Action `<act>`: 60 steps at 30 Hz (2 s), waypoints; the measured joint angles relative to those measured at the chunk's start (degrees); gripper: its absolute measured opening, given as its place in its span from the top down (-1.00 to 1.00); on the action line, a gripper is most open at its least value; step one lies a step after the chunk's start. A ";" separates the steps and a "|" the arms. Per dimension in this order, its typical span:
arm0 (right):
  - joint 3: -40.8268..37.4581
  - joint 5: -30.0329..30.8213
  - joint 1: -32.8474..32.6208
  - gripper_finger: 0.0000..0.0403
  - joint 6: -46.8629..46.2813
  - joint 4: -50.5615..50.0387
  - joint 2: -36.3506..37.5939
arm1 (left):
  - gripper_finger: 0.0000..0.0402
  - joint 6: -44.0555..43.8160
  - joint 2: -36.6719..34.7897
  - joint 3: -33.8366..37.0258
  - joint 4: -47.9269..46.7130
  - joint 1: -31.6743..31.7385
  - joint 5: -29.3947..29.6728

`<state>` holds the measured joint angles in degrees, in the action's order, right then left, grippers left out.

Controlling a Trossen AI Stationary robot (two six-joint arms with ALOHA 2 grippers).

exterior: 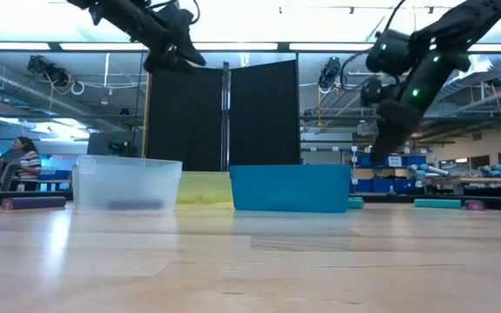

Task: Sort blocks
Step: Put the blue block into the blue bin

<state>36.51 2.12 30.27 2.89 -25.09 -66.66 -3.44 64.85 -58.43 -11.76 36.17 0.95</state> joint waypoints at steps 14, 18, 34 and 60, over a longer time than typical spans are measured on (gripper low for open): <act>0.00 6.74 15.07 -0.08 -8.32 -12.42 -4.58 | -0.12 0.34 -1.78 11.70 19.86 2.83 3.48; -0.04 7.41 16.01 -0.11 -8.46 -15.72 -4.65 | -0.12 -0.04 -1.76 11.84 21.83 3.60 3.43; -0.02 9.40 18.93 -0.36 -4.34 -13.17 -12.89 | -0.12 -1.26 -1.76 11.84 23.04 3.58 -0.40; 0.47 -1.80 13.50 0.43 -6.34 -13.49 -17.00 | -0.12 -1.66 -1.76 11.84 22.74 3.49 -1.68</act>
<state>36.99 0.32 43.77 -3.46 -38.58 -83.66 -5.10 63.09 -46.59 10.98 39.66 -0.73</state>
